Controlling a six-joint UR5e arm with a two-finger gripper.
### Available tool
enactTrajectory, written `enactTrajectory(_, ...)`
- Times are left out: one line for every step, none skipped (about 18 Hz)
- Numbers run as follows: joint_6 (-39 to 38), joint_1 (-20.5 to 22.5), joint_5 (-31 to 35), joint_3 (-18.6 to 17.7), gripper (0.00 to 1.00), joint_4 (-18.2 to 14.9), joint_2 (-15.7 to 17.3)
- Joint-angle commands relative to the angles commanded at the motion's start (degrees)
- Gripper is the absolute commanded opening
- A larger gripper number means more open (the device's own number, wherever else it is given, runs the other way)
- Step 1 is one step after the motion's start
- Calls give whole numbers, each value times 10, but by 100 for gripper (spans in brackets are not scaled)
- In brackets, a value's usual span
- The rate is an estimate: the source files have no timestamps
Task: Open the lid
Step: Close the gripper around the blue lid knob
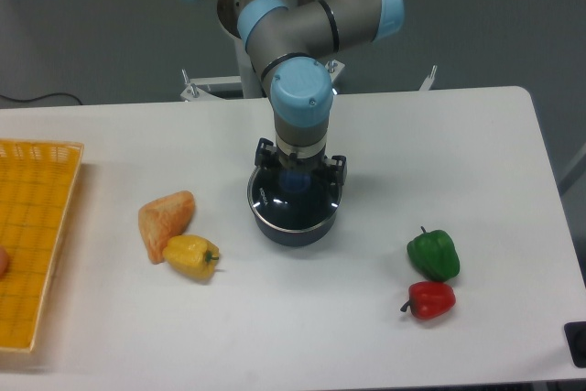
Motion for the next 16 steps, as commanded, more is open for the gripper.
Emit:
enactTrajectory(0,-3,0,-1,100,0,0)
enactTrajectory(0,-4,1,-1,100,1,-1)
enactTrajectory(-1,-4,2,-1,100,1,-1)
enactTrajectory(-1,-4,2,-1,100,1,-1)
enactTrajectory(-1,-4,2,-1,100,1,-1)
enactTrajectory(-1,-4,2,-2,100,1,-1)
enactTrajectory(0,-4,2,-1,100,1,-1)
enactTrajectory(2,-4,2,-2,100,1,0)
enactTrajectory(2,-4,2,-2,100,1,0)
enactTrajectory(3,-4,3,-2,100,1,0)
enactTrajectory(3,-4,3,-2,99,1,-1)
enactTrajectory(3,-4,4,-3,97,1,-1)
enactTrajectory(3,-4,4,-3,97,1,-1)
enactTrajectory(3,-4,4,-3,96,0,-1)
enactTrajectory(3,-4,4,-3,96,1,-1)
enactTrajectory(4,-5,4,-3,96,0,-1)
